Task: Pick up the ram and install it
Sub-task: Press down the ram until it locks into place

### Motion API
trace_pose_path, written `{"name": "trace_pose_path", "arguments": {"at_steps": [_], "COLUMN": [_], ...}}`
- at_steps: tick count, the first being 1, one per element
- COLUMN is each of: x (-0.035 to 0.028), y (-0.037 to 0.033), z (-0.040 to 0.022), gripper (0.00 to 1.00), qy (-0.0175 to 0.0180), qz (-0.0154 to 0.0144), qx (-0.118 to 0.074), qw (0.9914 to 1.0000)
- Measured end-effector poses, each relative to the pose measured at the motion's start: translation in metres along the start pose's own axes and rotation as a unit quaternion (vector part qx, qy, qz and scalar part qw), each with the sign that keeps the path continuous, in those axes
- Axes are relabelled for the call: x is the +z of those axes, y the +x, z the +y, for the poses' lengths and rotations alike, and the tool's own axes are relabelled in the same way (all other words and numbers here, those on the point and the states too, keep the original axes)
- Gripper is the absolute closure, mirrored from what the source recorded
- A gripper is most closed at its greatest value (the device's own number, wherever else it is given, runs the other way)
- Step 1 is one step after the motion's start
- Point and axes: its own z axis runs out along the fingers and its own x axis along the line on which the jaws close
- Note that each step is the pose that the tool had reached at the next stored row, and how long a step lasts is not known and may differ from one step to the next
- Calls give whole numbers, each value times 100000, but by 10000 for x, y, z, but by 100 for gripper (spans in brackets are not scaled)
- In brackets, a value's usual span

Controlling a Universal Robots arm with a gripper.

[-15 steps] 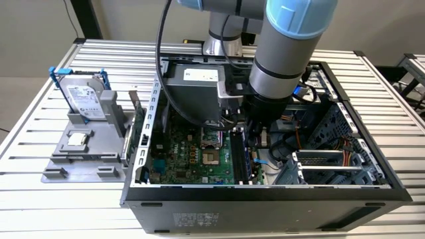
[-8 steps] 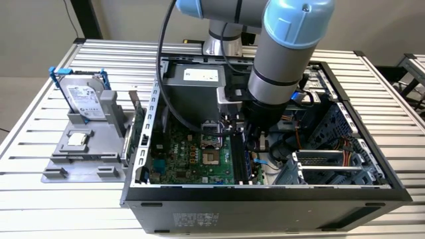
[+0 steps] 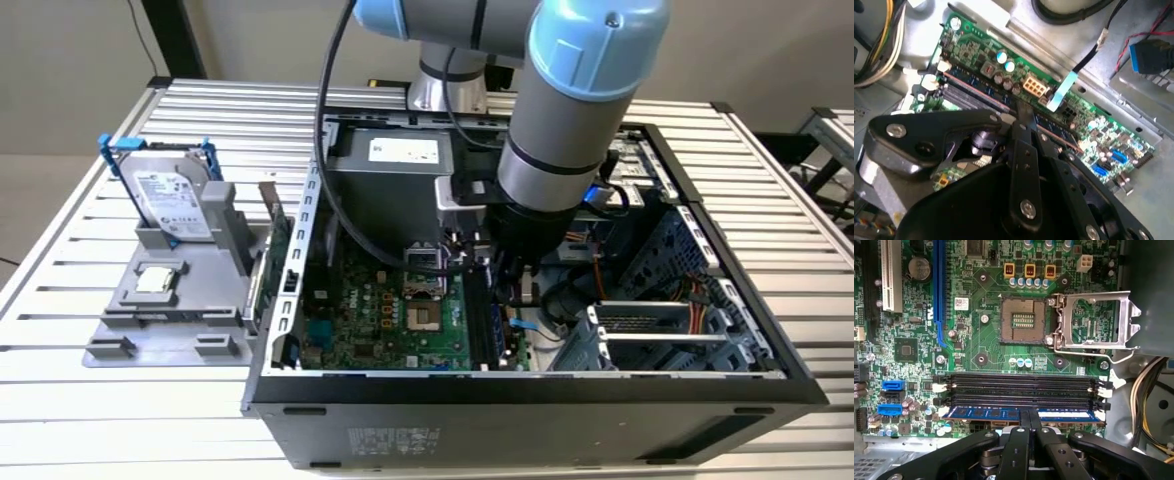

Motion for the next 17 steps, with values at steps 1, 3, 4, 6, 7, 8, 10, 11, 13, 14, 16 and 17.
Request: {"name": "trace_pose_path", "arguments": {"at_steps": [1,3,4,6,7,8,10,11,13,14,16,17], "x": [-24,-99,-129,-194,-224,-248,-307,-343,-401,-424,-485,-527], "y": [-3,0,-1,-2,-2,-3,-4,-4,-5,-6,-7,-8], "z": [-1,0,0,-1,-1,-1,-1,-2,-2,-2,-2,-3], "gripper": [100,100,100,100,100,100,100,100,100,100,100,100], "qy": [27,-22,-26,-78,-88,-92,-95,-97,-95,-98,-96,-96], "qz": [-99,41,22,35,42,48,51,57,70,94,97,94], "qx": [-5,-5,-5,-11,-8,-7,-4,-6,-6,-6,-6,-4], "qw": [100000,100000,100000,100000,100000,100000,100000,100000,100000,100000,100000,100000]}}
